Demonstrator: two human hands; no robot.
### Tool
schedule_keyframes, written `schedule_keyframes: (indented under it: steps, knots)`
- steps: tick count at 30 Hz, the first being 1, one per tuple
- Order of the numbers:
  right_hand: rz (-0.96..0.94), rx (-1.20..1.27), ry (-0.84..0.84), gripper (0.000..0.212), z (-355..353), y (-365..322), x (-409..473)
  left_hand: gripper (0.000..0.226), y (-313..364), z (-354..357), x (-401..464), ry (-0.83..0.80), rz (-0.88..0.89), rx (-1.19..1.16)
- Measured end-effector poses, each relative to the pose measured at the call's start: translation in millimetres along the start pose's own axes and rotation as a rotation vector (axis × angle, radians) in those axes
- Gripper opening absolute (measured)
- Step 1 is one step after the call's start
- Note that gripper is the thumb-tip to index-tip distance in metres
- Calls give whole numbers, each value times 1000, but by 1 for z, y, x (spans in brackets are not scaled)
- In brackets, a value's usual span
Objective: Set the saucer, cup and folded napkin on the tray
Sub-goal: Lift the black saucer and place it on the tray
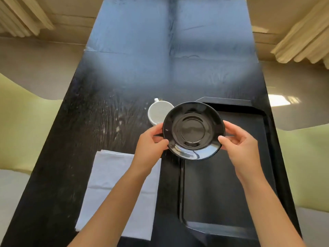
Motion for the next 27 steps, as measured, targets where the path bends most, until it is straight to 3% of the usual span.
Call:
schedule_keyframes:
  steps: [8, 11, 27]
  knots:
    - [111, -25, 32, 43, -52, 66, 57, 54, -27, 74, 50, 119, -43, 231]
    - [155, -3, 15, 43, -57, 86, 72, 52, -38, 82, 62, 205, -81, 316]
    - [186, -50, -47, 41, -43, 119, 90, 50, -33, 87, 71, 309, -14, 574]
Point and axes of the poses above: each hand's wrist, its own x-axis towards the middle knuckle, its own z-axis out of the palm, y = z × x, the point moved 8 cm from there along x, towards the middle knuckle, and after that the axes turned 1 degree about -y, right-handed, at the moved point
